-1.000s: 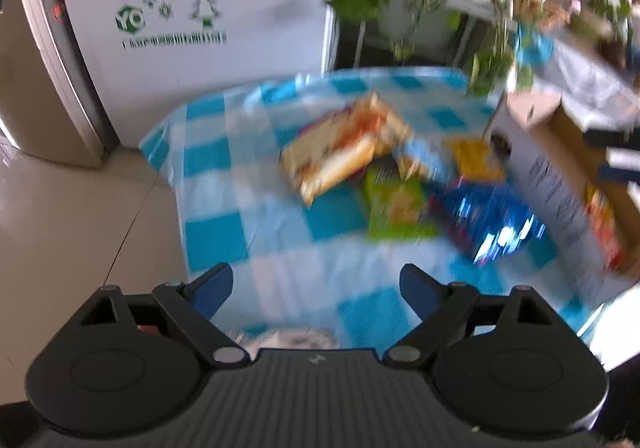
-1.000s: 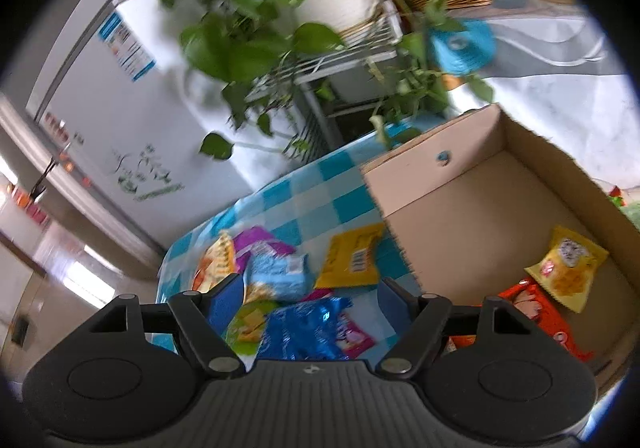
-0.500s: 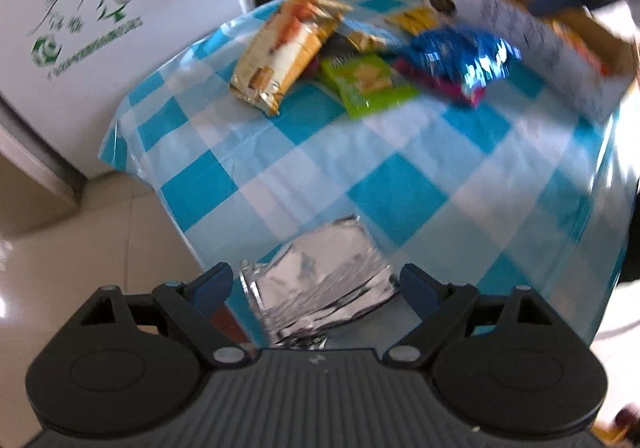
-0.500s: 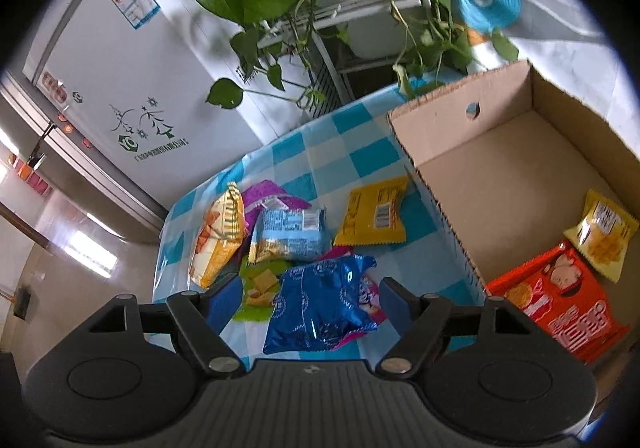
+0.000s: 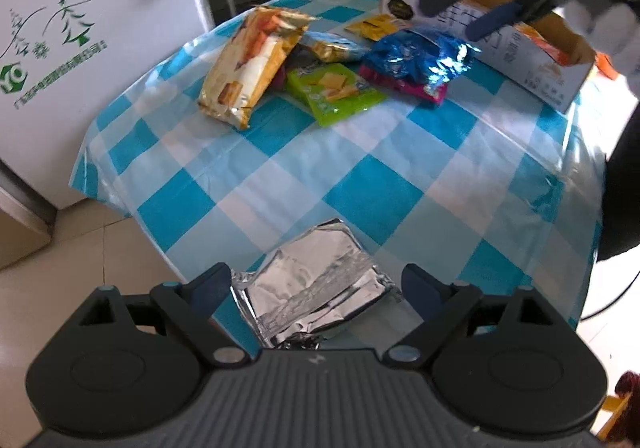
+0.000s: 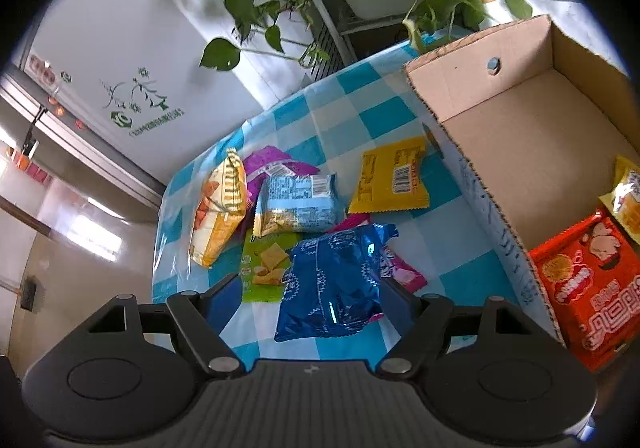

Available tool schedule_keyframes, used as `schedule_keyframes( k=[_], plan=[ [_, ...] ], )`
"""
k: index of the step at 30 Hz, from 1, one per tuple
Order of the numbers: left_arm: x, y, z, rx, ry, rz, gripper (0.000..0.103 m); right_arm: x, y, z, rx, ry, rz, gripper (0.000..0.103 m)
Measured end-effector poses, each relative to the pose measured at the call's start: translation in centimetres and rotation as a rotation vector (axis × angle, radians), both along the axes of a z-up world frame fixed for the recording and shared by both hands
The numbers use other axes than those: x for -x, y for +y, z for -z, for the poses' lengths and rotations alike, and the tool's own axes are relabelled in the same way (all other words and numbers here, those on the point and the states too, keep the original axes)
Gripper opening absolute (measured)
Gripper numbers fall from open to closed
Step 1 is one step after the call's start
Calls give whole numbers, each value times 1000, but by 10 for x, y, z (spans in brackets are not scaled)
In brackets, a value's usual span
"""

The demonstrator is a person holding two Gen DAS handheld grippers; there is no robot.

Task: Organize snacks

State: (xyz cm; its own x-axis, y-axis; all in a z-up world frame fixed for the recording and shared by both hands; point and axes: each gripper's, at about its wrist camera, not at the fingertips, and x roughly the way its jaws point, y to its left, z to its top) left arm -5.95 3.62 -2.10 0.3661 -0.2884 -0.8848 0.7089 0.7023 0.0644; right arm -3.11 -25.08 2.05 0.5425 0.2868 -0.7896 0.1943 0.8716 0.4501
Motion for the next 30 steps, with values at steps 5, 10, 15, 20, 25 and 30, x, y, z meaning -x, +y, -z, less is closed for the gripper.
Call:
schedule_keyframes(
  k=[5, 10, 15, 20, 25, 30],
  plan=[
    [6, -4, 8, -56, -7, 79, 92, -13, 11, 6, 89, 24, -22, 81],
    [5, -6, 13, -73, -27, 126, 94, -24, 24, 18, 153, 61, -67, 81],
    [2, -11, 15, -53, -42, 128, 94, -31, 33, 26, 215, 85, -100, 81],
    [-4, -16, 14, 18, -34, 68, 89, -32, 36, 30, 238, 87, -111, 73],
    [-18, -20, 11, 94, -13, -51, 77, -30, 38, 29, 254, 61, -146, 69],
    [-13, -24, 2, 115, -51, -4, 77, -20, 45, 22, 268, 9, -264, 69]
  ],
)
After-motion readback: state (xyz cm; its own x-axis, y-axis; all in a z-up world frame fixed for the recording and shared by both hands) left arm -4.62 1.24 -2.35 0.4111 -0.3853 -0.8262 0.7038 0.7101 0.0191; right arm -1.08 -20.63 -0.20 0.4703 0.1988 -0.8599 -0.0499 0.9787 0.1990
